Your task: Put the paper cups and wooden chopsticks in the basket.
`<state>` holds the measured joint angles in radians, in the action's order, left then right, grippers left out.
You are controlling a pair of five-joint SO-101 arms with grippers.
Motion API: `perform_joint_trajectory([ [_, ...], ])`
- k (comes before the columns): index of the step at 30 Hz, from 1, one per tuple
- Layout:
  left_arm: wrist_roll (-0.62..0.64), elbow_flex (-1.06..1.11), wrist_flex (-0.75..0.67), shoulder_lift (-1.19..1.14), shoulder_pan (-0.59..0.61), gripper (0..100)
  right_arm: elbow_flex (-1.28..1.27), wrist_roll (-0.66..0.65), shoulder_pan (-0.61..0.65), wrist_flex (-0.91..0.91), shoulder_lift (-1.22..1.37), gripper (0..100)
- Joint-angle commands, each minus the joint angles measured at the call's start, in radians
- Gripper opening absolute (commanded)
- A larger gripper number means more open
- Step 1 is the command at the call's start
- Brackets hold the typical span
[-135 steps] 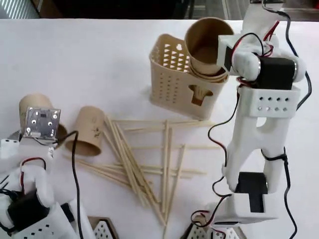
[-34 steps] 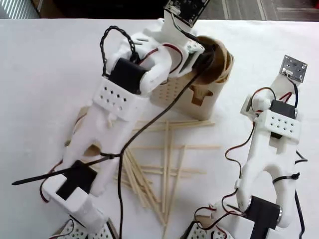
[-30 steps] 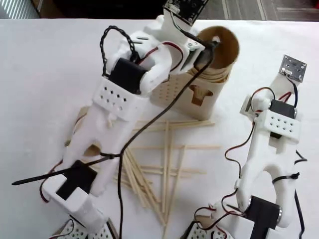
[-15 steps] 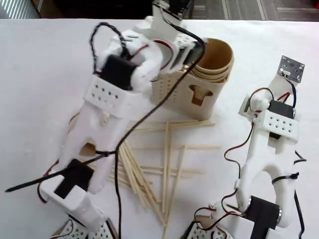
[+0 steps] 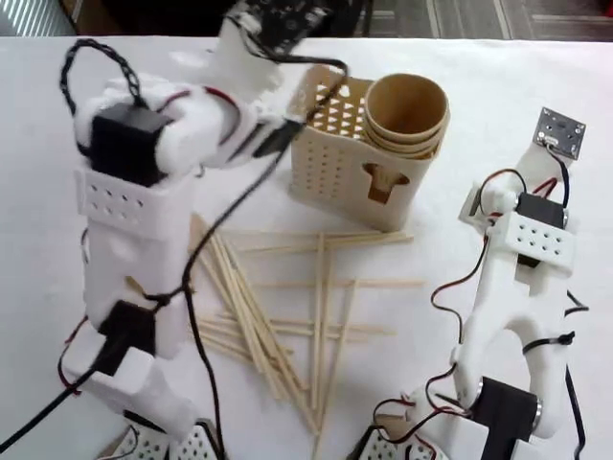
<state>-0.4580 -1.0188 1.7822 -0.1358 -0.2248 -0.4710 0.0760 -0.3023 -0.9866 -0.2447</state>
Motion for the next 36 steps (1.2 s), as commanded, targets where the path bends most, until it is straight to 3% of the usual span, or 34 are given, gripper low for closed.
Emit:
perform_joint_trajectory([
  [1, -0.075, 0.060, 0.009, 0.059, 0.090, 27, 0.005, -0.005, 0.012, 0.013, -0.031, 1.8],
  [13, -0.480, 0.878, -0.015, 0.596, 0.182, 27, 0.005, -0.005, 0.013, 0.013, -0.030, 1.8],
  [22, -0.786, 1.556, -0.322, 0.905, 0.427, 27, 0.003, -0.005, 0.013, 0.012, -0.030, 1.8],
  [29, -0.882, 1.969, -0.598, 1.129, 0.515, 27, -0.006, -0.005, 0.013, 0.015, -0.030, 1.8],
  [33, -0.873, 2.145, -0.755, 1.202, 0.518, 27, -0.023, -0.005, 0.015, 0.044, -0.030, 1.8],
  [36, -0.835, 2.209, -0.830, 1.227, 0.513, 21, -0.028, -0.005, 0.015, 0.048, -0.030, 1.8],
])
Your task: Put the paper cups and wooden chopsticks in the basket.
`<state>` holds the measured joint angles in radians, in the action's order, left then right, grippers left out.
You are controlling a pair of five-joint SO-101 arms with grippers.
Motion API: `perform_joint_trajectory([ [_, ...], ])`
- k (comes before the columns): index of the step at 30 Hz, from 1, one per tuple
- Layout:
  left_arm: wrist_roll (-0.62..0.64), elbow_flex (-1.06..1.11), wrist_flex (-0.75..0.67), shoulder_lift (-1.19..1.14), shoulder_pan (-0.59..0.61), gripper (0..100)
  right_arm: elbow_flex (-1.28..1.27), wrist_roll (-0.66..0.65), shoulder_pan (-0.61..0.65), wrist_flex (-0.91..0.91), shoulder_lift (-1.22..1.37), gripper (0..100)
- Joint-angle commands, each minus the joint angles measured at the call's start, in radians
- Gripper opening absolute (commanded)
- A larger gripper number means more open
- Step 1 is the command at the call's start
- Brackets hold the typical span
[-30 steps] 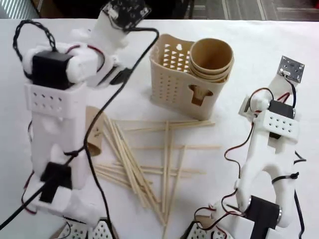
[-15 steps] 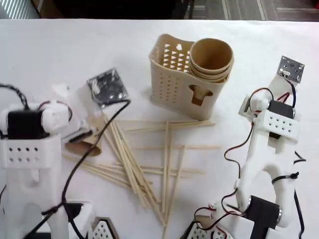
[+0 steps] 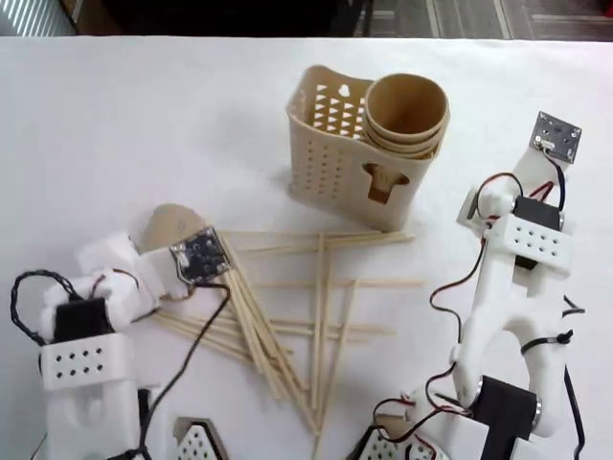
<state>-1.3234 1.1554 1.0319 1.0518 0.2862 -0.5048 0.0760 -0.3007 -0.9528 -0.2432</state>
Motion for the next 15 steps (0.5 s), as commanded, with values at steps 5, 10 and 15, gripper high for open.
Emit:
perform_joint_trajectory([
  [5, 0.048, -0.023, -0.077, 0.045, 0.001, 7, 0.006, -0.005, 0.013, 0.015, -0.031, 1.8],
  [10, 0.078, -0.181, 0.064, 0.041, -0.015, 2, 0.006, -0.005, 0.013, 0.015, -0.031, 1.8],
  [15, 0.198, -0.358, 0.215, 0.039, -0.093, 2, 0.006, -0.005, 0.013, 0.015, -0.031, 1.8],
])
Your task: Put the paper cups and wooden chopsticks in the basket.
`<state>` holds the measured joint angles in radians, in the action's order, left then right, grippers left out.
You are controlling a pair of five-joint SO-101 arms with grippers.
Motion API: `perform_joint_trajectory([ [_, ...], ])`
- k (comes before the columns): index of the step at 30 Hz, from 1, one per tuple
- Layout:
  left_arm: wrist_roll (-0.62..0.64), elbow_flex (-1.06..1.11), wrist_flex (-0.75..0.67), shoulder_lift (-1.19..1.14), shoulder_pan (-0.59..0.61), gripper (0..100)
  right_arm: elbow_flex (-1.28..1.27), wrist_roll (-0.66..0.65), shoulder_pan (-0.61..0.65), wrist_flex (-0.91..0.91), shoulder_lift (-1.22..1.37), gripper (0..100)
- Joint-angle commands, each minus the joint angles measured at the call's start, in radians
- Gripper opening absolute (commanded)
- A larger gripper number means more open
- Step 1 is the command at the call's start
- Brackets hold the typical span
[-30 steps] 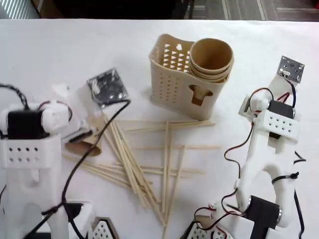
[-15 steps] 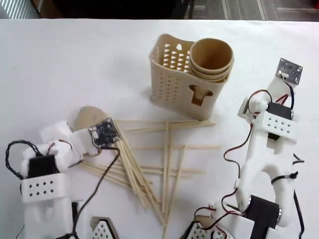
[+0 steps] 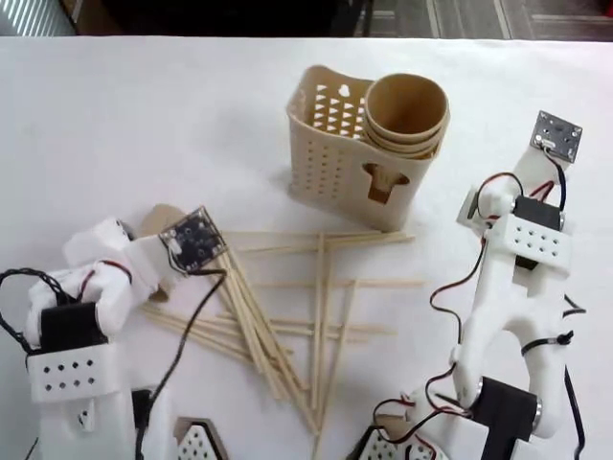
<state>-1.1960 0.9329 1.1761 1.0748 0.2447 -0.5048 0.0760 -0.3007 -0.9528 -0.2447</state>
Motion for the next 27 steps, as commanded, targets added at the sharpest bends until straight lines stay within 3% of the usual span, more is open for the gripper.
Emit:
perform_joint_trajectory([
  [1, 0.100, -0.173, 0.100, 0.016, -0.074, 2, 0.006, -0.005, 0.013, 0.015, -0.030, 1.8],
  [4, 0.149, -0.272, 0.167, 0.015, -0.131, 2, 0.006, -0.005, 0.013, 0.015, -0.030, 1.8],
  [7, 0.110, -0.296, 0.199, 0.015, -0.128, 2, 0.006, -0.005, 0.013, 0.015, -0.030, 1.8],
  [10, 0.012, -0.252, 0.212, 0.015, -0.056, 2, 0.006, -0.005, 0.013, 0.015, -0.030, 1.8],
  [13, -0.052, -0.175, 0.201, 0.015, 0.030, 11, 0.006, -0.005, 0.013, 0.015, -0.030, 1.8],
  [17, -0.060, -0.043, 0.083, 0.021, 0.140, 27, 0.006, -0.005, 0.013, 0.015, -0.030, 1.8],
  [27, -0.054, 0.261, -0.244, 0.015, 0.185, 26, 0.006, -0.005, 0.013, 0.015, -0.030, 1.8],
])
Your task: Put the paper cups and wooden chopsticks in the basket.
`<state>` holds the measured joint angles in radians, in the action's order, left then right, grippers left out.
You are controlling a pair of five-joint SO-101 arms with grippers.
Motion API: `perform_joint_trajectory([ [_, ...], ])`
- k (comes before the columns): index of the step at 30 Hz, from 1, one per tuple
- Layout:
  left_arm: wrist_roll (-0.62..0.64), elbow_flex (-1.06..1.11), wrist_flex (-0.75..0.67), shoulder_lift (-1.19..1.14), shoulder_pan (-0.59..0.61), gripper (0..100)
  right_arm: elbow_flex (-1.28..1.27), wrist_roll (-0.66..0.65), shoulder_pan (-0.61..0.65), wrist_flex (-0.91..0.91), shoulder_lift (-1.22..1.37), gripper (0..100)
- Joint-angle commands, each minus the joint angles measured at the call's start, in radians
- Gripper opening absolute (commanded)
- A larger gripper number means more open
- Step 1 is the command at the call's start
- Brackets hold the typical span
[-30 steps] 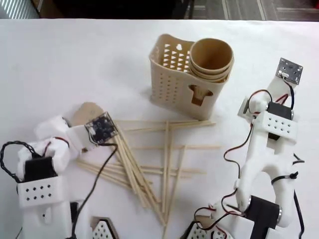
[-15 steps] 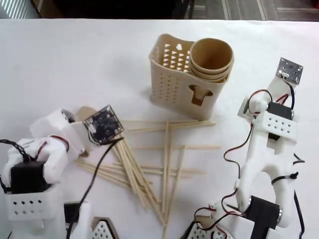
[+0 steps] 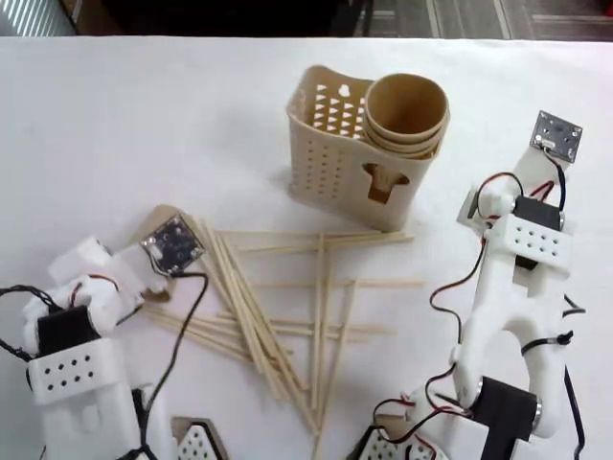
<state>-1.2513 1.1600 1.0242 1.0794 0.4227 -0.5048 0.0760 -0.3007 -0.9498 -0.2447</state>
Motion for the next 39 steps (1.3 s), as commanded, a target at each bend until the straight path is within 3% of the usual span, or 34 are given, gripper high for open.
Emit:
perform_joint_trajectory([
  [1, 0.020, 0.052, -0.130, 0.010, 0.005, 25, 0.006, -0.005, 0.013, 0.012, -0.030, 1.8],
  [5, 0.040, 0.143, -0.276, 0.010, -0.016, 22, 0.006, -0.005, 0.013, 0.012, -0.030, 1.8],
  [9, 0.064, 0.183, -0.321, 0.012, -0.053, 18, 0.006, -0.005, 0.013, 0.012, -0.030, 1.8],
  [13, 0.104, 0.147, -0.304, 0.018, -0.110, 4, 0.006, -0.005, 0.013, 0.012, -0.030, 1.8],
  [23, 0.295, -0.259, 0.083, 0.012, -0.226, 2, 0.006, -0.005, 0.013, 0.012, -0.030, 1.8],
  [32, 0.496, -0.643, 0.358, -0.001, -0.469, 2, 0.006, -0.005, 0.012, 0.012, -0.030, 1.8],
  [39, 0.623, -1.036, 0.509, -0.334, -0.593, 2, 0.006, -0.005, 0.012, 0.012, -0.030, 1.8],
])
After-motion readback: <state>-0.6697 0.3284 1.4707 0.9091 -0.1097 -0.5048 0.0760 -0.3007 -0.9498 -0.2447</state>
